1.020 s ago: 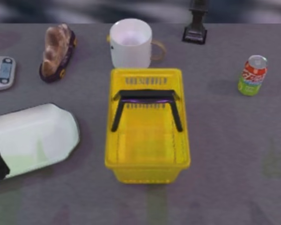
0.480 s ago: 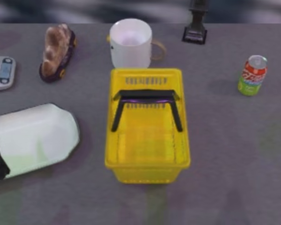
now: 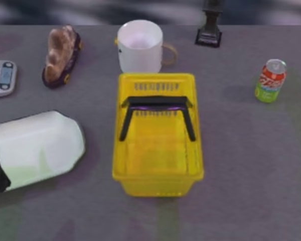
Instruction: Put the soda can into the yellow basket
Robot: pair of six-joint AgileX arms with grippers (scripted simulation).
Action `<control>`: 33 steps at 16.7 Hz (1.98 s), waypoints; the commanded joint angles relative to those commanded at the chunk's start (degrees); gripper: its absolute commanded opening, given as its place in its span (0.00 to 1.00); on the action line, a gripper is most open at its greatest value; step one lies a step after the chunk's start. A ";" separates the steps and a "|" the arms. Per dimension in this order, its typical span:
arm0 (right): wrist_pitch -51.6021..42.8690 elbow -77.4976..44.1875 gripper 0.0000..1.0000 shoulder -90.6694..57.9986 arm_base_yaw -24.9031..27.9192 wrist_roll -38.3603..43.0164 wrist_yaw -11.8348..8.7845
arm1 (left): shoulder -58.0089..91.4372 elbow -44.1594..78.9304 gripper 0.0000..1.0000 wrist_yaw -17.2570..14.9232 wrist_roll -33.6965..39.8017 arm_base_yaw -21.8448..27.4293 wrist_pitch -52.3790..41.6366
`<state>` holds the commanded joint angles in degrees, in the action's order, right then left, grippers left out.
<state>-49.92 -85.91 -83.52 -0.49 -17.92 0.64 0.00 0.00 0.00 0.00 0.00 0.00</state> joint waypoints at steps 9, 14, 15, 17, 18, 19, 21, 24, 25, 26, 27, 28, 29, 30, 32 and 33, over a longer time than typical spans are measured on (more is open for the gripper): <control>-21.10 -43.27 1.00 -47.41 4.39 -13.49 -2.56 | 0.00 0.00 1.00 0.00 0.00 0.00 0.00; -28.34 -53.57 1.00 -61.75 6.26 -17.96 -3.54 | 0.00 0.00 1.00 0.00 0.00 0.00 0.00; -28.96 -54.31 1.00 -62.84 6.42 -18.33 -3.62 | 0.00 0.00 1.00 0.00 0.00 0.00 0.00; -29.28 -54.66 1.00 -63.38 6.50 -18.51 -3.66 | 0.00 0.00 1.00 0.00 0.00 0.00 0.00; -29.28 -54.66 1.00 -63.38 6.50 -18.51 -3.66 | 0.00 0.00 1.00 0.00 0.00 0.00 0.00; -29.28 -54.66 1.00 -63.38 6.50 -18.51 -3.66 | 0.00 0.00 1.00 0.00 0.00 0.00 0.00; -29.18 -54.52 1.00 -63.49 6.17 -18.45 -3.60 | 0.00 0.00 1.00 0.00 0.00 0.00 0.00; -27.03 -52.55 1.00 -63.53 6.47 -18.52 -3.66 | 0.00 0.00 1.00 0.00 0.00 0.00 0.00; -25.56 -51.18 1.00 -63.61 6.58 -18.47 -3.66 | 0.00 0.00 1.00 0.00 0.00 0.00 0.00; -23.94 -49.68 1.00 -63.73 6.65 -18.39 -3.65 | 0.00 0.00 1.00 0.00 0.00 0.00 0.00; -22.28 -48.18 1.00 -63.88 6.72 -18.29 -3.64 | 0.00 0.00 1.00 0.00 0.00 0.00 0.00; -20.75 -46.82 1.00 -64.03 6.78 -18.21 -3.63 | 0.00 0.00 1.00 0.00 0.00 0.00 0.00; -19.54 -45.76 1.00 -64.15 6.85 -18.16 -3.62 | 0.00 0.00 1.00 0.00 0.00 0.00 0.00; -18.86 -45.13 1.00 -64.23 6.88 -18.13 -3.62 | 0.00 0.00 1.00 0.00 0.00 0.00 0.00; -18.74 -45.01 1.00 -64.25 6.88 -18.13 -3.62 | 0.00 0.00 1.00 0.00 0.00 0.00 0.00; -18.74 -45.01 1.00 -64.25 6.88 -18.13 -3.62 | 0.00 0.00 1.00 0.00 0.00 0.00 0.00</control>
<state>-68.65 -130.92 -147.77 6.40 -36.04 -2.98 0.00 0.00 0.00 0.00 0.00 0.00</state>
